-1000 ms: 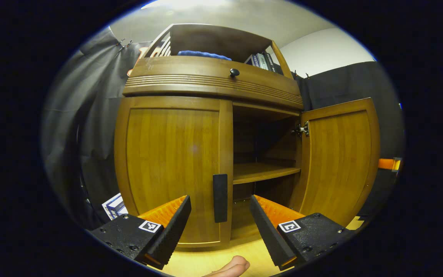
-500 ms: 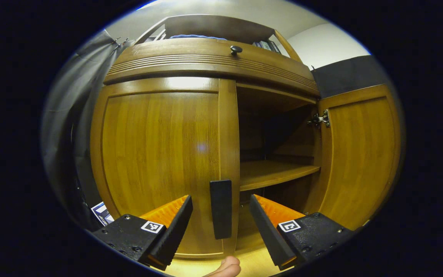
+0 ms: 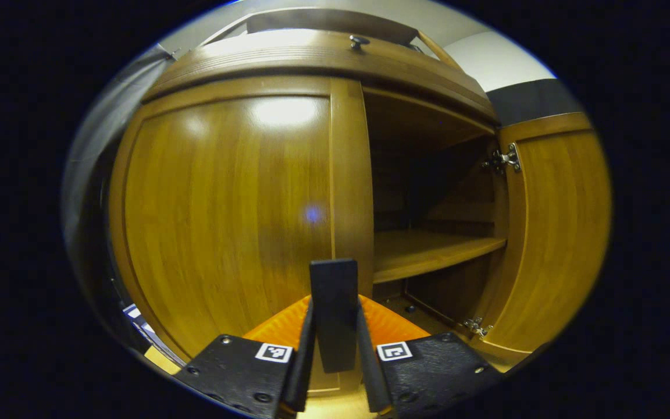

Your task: Open the right door of the double-door shoe cabinet with the right hand, and open the left door with the left hand.

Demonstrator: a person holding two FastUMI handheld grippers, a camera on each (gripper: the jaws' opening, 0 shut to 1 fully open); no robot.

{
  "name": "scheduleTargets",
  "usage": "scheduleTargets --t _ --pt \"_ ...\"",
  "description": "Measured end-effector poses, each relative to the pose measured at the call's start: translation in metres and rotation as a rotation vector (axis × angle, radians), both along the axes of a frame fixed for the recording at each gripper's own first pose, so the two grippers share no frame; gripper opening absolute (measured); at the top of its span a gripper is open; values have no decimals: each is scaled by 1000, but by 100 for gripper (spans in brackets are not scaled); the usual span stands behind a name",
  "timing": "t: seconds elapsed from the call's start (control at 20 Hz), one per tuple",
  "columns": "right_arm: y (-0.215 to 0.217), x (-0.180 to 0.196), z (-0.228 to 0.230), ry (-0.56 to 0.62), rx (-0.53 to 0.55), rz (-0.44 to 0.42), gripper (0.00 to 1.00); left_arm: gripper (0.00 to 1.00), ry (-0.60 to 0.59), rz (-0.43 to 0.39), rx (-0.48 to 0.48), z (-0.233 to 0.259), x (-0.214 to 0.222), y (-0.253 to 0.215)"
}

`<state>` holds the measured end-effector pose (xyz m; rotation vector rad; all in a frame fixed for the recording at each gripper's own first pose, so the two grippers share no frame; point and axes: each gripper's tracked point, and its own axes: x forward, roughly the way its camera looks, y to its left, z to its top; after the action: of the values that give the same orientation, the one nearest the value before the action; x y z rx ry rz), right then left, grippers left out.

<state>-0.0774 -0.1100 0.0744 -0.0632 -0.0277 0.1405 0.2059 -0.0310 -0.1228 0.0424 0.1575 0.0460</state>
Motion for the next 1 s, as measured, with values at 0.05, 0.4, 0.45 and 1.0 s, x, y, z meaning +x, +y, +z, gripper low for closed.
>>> scheduleTargets --t 0.05,0.4,0.45,1.0 --pt "4 -2 2 -7 4 2 98 34 12 3 4 -3 0 -2" --pt "14 -11 9 -24 5 1 97 33 32 -80 8 -2 -5 -7" --pt "16 -11 11 -27 8 -1 97 32 42 -86 7 -2 -8 -8" --pt "37 -10 -3 -5 -31 20 97 32 46 -131 -25 0 -73 -6"
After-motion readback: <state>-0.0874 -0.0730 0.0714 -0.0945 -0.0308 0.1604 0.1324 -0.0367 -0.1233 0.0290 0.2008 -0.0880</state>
